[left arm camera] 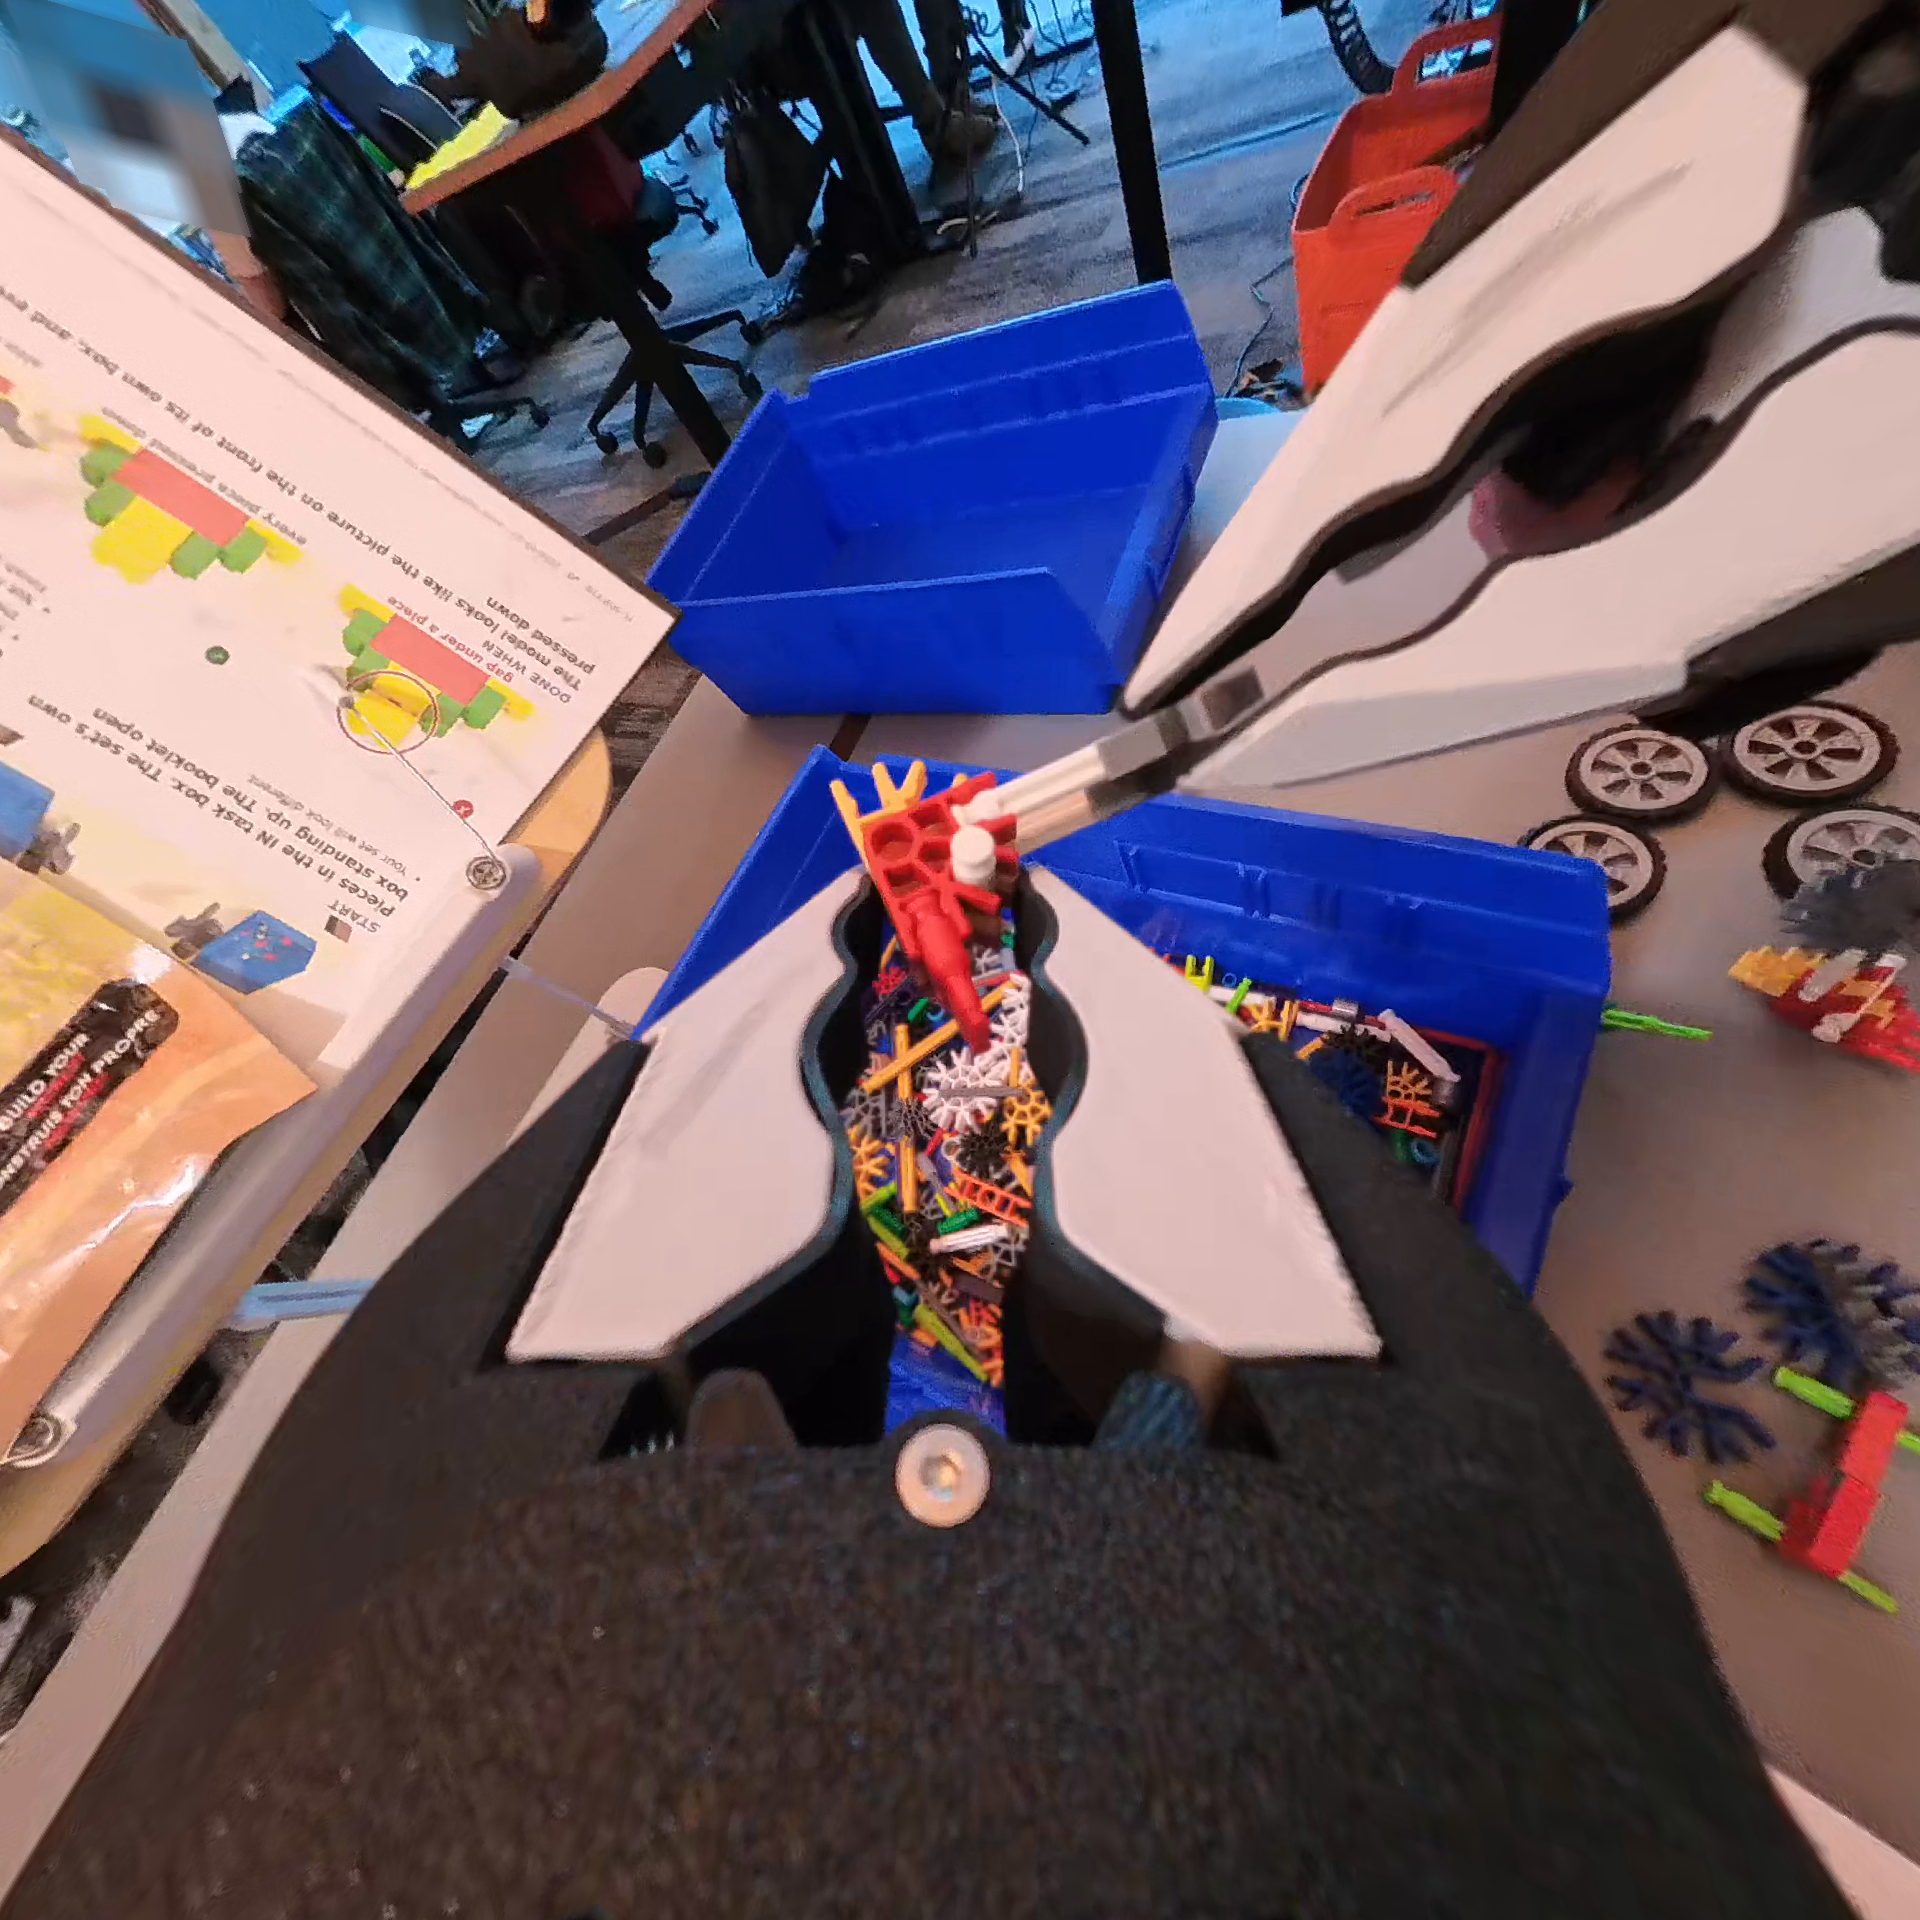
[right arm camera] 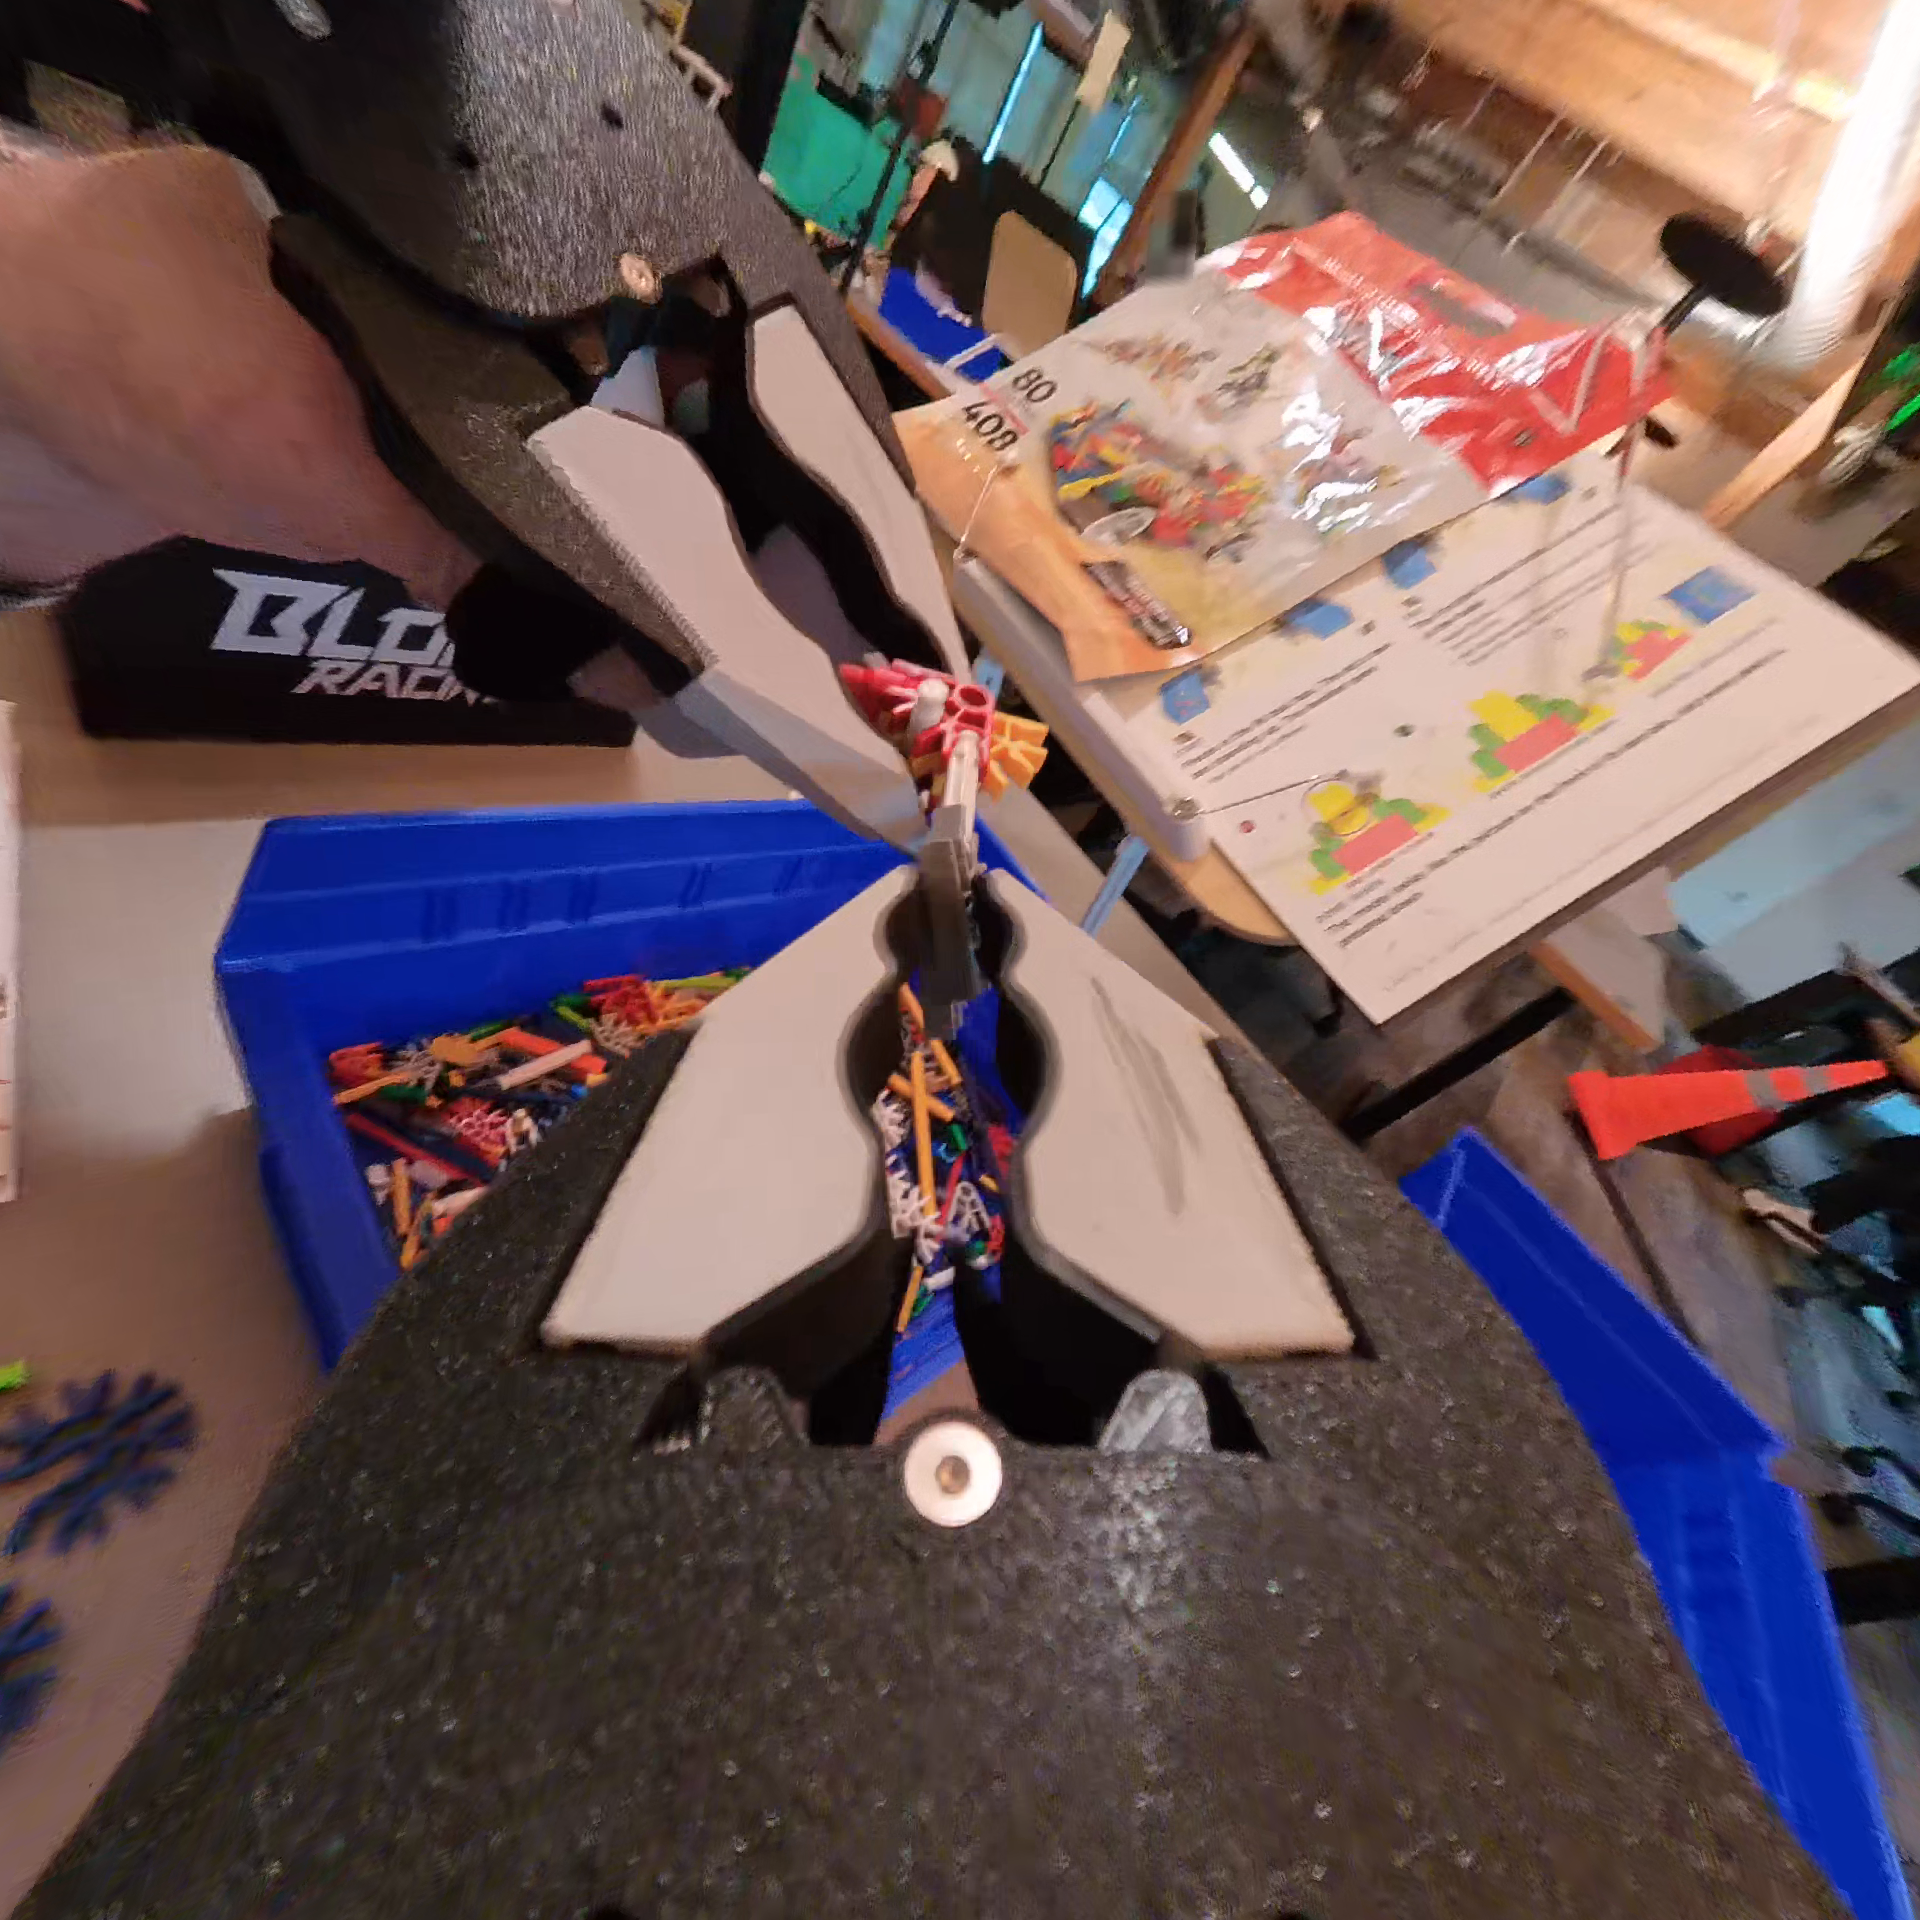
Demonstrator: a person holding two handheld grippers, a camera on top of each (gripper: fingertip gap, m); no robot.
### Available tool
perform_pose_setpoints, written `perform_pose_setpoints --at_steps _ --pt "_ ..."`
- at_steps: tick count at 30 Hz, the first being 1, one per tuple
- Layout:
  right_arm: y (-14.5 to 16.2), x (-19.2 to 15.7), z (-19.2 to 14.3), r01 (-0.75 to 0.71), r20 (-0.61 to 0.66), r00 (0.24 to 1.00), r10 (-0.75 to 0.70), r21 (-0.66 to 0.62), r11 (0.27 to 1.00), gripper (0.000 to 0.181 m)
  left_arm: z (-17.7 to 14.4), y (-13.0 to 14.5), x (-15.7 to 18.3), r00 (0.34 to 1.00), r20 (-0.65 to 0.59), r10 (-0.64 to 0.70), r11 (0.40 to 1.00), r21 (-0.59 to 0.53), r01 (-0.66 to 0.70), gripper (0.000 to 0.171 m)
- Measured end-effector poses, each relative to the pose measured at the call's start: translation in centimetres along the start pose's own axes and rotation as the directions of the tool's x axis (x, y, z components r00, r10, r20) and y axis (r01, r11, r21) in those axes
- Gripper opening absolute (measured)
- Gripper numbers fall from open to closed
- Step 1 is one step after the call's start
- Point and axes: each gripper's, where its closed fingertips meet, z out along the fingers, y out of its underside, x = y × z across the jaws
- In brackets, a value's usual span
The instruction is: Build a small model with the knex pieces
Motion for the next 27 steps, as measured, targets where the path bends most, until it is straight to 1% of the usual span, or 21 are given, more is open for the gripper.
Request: perform_pose_setpoints --at_steps 1,2,4,6,8,9,10,11,13,16,17,18,19,20,21,23,24,25,26,27 --pt "-0.3 0.2 -0.1 0.006 -0.012 1.0 -0.006 0.016 1.0 0.003 0.1 0.1 0.2 1.0 -0.014 -0.002 1.0 -0.007 0.002 0.022" --pt "-0.5 0.3 -0.1 -0.022 0.004 1.0 0.022 0.024 0.999 0.003 0.0 0.1 0.2 1.0 -0.009 0.0 1.0 -0.007 0.0 0.022" --pt "-0.4 0.1 -0.1 -0.075 0.071 0.995 0.073 0.028 0.997 0.003 -0.2 0.1 0.2 0.999 -0.007 0.041 0.999 -0.009 -0.041 0.022" --pt "-0.4 -0.5 -0.1 -0.048 0.135 0.99 0.046 0.011 0.999 0.003 -0.2 0.7 0.3 0.994 0.007 0.105 0.993 -0.046 -0.105 0.022" --pt "-0.4 -1.1 -0.2 -0.016 0.225 0.974 0.015 0.004 1.0 0.004 -0.4 0.8 0.5 0.984 0.01 0.177 0.983 -0.047 -0.177 0.022" --pt "-0.6 -1.5 -0.5 -0.02 0.282 0.959 0.016 0.012 1.0 0.003 -0.6 0.6 0.7 0.977 0.004 0.211 0.977 -0.032 -0.211 0.021" --pt "-0.8 -1.6 -0.7 -0.036 0.326 0.945 0.027 0.02 0.999 0.004 -0.9 0.1 0.7 0.979 0.008 0.204 0.979 -0.01 -0.204 0.021" --pt "-0.9 -1.7 -0.9 -0.046 0.366 0.93 0.035 0.022 0.999 0.004 -1.0 -0.1 0.8 0.974 0.013 0.225 0.974 0.001 -0.225 0.021" --pt "-0.7 -2.2 -1.3 -0.018 0.444 0.896 0.009 0.015 1.0 0.004 -1.2 0.0 1.3 0.96 0.004 0.281 0.96 -0.001 -0.281 0.021" --pt "-0.3 -3.1 -1.4 0.034 0.516 0.856 -0.029 0.0 0.999 0.003 -1.1 0.6 1.9 0.952 -0.039 0.303 0.953 -0.001 -0.303 0.02" --pt "-0.3 -3.6 -1.5 0.038 0.55 0.835 -0.034 0.004 0.999 0.003 -1.1 0.7 2.2 0.95 -0.056 0.307 0.952 0.01 -0.307 0.02" --pt "-0.6 -4.6 -1.9 0.026 0.605 0.796 -0.033 0.021 0.999 0.002 -1.1 0.2 3.1 0.944 -0.088 0.318 0.948 0.052 -0.315 0.017" --pt "-1.0 -5.8 -2.2 0.02 0.657 0.753 -0.035 0.03 0.999 0.002 -0.6 0.5 4.0 0.927 -0.116 0.357 0.934 0.039 -0.355 0.019" --pt "-0.5 -6.4 -1.9 0.06 0.672 0.739 -0.048 0.005 0.998 0.003 0.0 1.4 3.9 0.911 -0.101 0.4 0.914 -0.026 -0.404 0.02" --pt "0.3 -6.5 -1.4 0.094 0.669 0.741 -0.054 -0.024 0.995 0.003 0.2 2.3 3.4 0.912 -0.1 0.398 0.912 -0.066 -0.405 0.02" --pt "0.1 -6.6 -1.4 0.017 0.704 0.71 0.006 -0.026 0.999 0.003 -0.2 2.1 3.8 0.925 -0.155 0.346 0.937 0.011 -0.348 0.019" --pt "0.0 -6.5 -1.4 -0.006 0.711 0.703 0.028 -0.033 0.999 0.004 -0.4 2.1 3.4 0.925 -0.141 0.353 0.935 0.013 -0.355 0.02" --pt "0.0 -6.5 -1.7 -0.02 0.728 0.684 0.044 -0.041 0.999 0.004 -0.4 2.0 3.1 0.927 -0.12 0.354 0.935 0.007 -0.356 0.019" --pt "-0.4 -6.8 -2.3 -0.052 0.759 0.648 0.061 -0.035 0.998 0.003 -0.4 1.8 2.2 0.933 -0.074 0.352 0.935 -0.003 -0.353 0.019" --pt "-0.9 -6.8 -2.5 -0.079 0.766 0.639 0.072 -0.028 0.997 0.003 -0.5 1.8 1.8 0.937 -0.062 0.344 0.939 0.0 -0.345 0.019"
